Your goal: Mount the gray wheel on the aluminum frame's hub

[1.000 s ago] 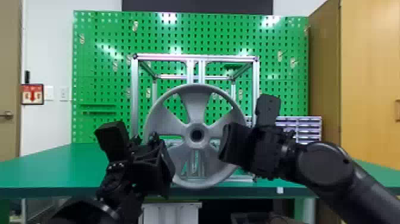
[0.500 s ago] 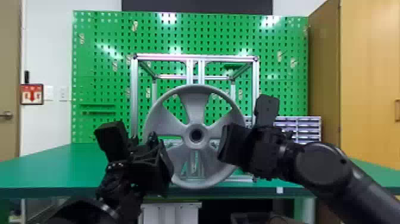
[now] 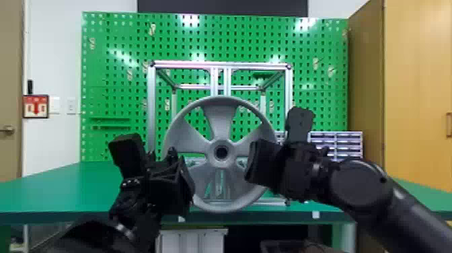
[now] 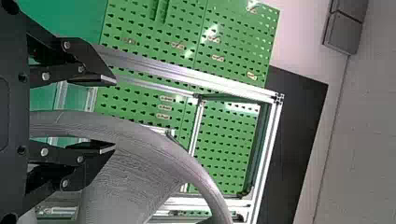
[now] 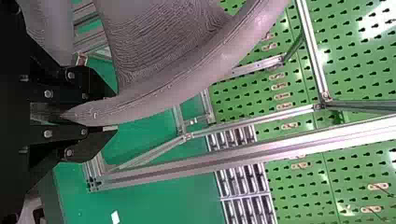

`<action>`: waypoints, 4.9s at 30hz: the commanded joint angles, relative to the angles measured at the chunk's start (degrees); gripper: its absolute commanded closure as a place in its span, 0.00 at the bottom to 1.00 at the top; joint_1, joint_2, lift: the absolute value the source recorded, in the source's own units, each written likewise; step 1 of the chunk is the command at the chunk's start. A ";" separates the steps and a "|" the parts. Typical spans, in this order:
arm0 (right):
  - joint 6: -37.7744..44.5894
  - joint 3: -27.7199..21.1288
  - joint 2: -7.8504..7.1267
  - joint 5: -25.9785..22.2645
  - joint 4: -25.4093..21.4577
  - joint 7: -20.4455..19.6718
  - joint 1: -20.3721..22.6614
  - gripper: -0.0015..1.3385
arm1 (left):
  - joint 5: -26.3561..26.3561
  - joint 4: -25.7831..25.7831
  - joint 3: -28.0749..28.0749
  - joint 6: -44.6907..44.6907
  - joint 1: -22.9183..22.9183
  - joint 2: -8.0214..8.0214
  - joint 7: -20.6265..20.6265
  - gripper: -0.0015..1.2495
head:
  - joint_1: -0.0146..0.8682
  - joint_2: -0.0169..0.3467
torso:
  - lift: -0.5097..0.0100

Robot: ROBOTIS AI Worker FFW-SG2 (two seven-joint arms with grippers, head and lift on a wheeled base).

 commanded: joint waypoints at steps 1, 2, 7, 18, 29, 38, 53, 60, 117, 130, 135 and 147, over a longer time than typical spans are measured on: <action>-0.08 0.27 0.38 -0.01 1.00 0.00 -0.57 0.93 | 0.58 1.68 -0.11 0.31 -0.85 -0.08 -0.06 0.58 | 0.01 0.06 | 0.02; -0.08 0.27 0.47 -0.01 1.18 0.00 -0.57 0.93 | 0.58 1.94 -0.11 0.31 -0.94 -0.17 -0.06 0.58 | 0.01 0.06 | 0.02; -0.17 0.62 1.08 0.51 2.41 0.00 -1.10 0.93 | 0.50 3.43 0.07 0.31 -1.55 -0.52 0.03 0.58 | 0.01 0.06 | 0.02; -0.96 1.06 2.75 1.74 5.13 0.00 -2.15 0.93 | -1.17 5.81 0.16 0.40 -2.87 -1.40 0.03 0.58 | 0.01 0.06 | 0.02; -1.84 1.15 3.89 2.27 6.98 0.00 -2.59 0.93 | -1.70 7.56 0.25 0.49 -3.40 -1.75 0.20 0.58 | 0.01 0.06 | 0.02; -2.01 1.50 4.07 2.54 7.16 0.00 -2.68 0.93 | -2.14 7.65 -0.11 0.49 -3.66 -1.84 0.20 0.58 | 0.01 0.06 | 0.02; -2.01 1.94 3.89 2.36 7.16 0.00 -2.59 0.93 | -1.70 7.65 -0.37 0.40 -3.66 -1.84 0.11 0.58 | 0.01 0.06 | 0.02; -2.19 1.77 3.81 2.36 7.16 0.00 -2.41 0.87 | -1.70 7.56 -0.46 0.40 -3.57 -1.75 0.11 0.57 | 0.01 0.06 | 0.02; -0.78 -0.87 2.40 2.97 1.79 3.87 0.31 0.00 | -2.67 3.17 1.39 3.04 -1.73 -0.96 -2.79 0.03 | 0.01 0.06 | 0.02; -0.26 -1.84 1.34 1.92 -1.02 3.87 1.63 0.00 | -2.76 1.06 1.48 3.92 -0.67 -0.26 -2.52 0.03 | 0.01 0.06 | 0.02; 0.18 -2.98 0.64 1.83 -3.48 3.87 2.77 0.00 | -2.76 -1.14 1.74 4.44 0.21 0.44 -2.17 0.03 | 0.01 0.06 | 0.02; 0.97 -6.32 -1.91 1.39 -11.04 3.87 7.69 0.00 | -4.60 -8.87 4.99 6.11 4.78 2.47 -1.56 0.03 | 0.01 0.06 | 0.02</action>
